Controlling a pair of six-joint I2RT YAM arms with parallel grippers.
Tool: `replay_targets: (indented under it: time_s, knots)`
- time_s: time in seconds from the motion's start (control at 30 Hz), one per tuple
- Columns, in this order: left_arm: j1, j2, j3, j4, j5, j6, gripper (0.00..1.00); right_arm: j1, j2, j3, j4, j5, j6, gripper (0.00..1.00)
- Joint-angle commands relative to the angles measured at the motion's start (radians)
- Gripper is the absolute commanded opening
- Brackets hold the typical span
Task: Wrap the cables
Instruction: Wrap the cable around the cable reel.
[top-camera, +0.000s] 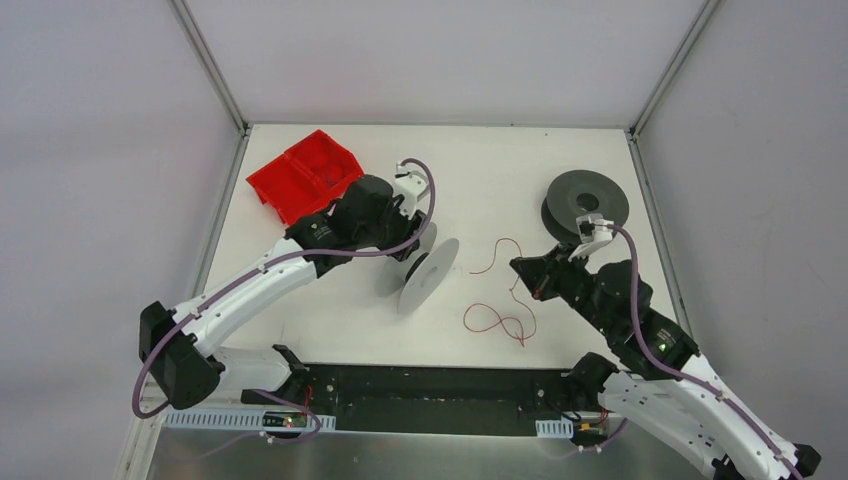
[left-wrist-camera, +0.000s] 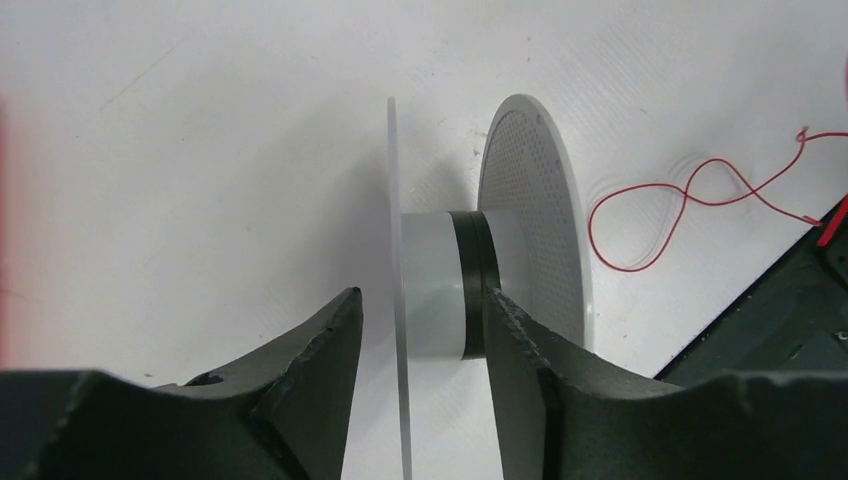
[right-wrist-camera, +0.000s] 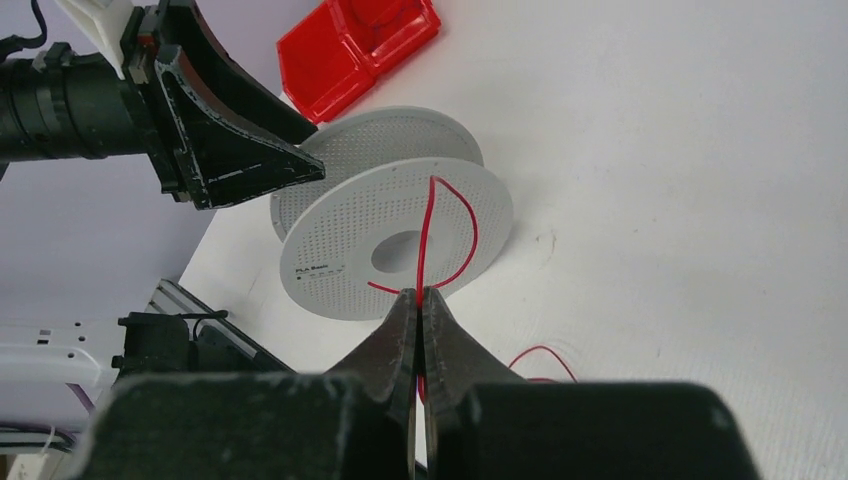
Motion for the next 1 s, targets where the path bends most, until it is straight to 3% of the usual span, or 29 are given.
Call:
replay_targets:
  time_s: [0.0, 0.43, 0.63, 0.97]
  knots:
    - [0.008, -0.079, 0.071, -0.016, 0.041, -0.043, 0.48, 0.004, 0.011, -0.017, 0.171, -0.101, -0.136, 0.00]
    - [0.008, -0.233, 0.068, 0.014, 0.443, -0.016, 0.61, 0.004, 0.168, -0.011, 0.484, -0.598, -0.632, 0.00]
    - [0.008, -0.267, 0.018, 0.032, 0.495, 0.030, 0.65, 0.003, 0.220, 0.020, 0.539, -0.756, -0.647, 0.00]
    - [0.008, -0.217, -0.021, 0.072, 0.609, 0.113, 0.61, 0.004, 0.230, 0.024, 0.563, -0.801, -0.607, 0.01]
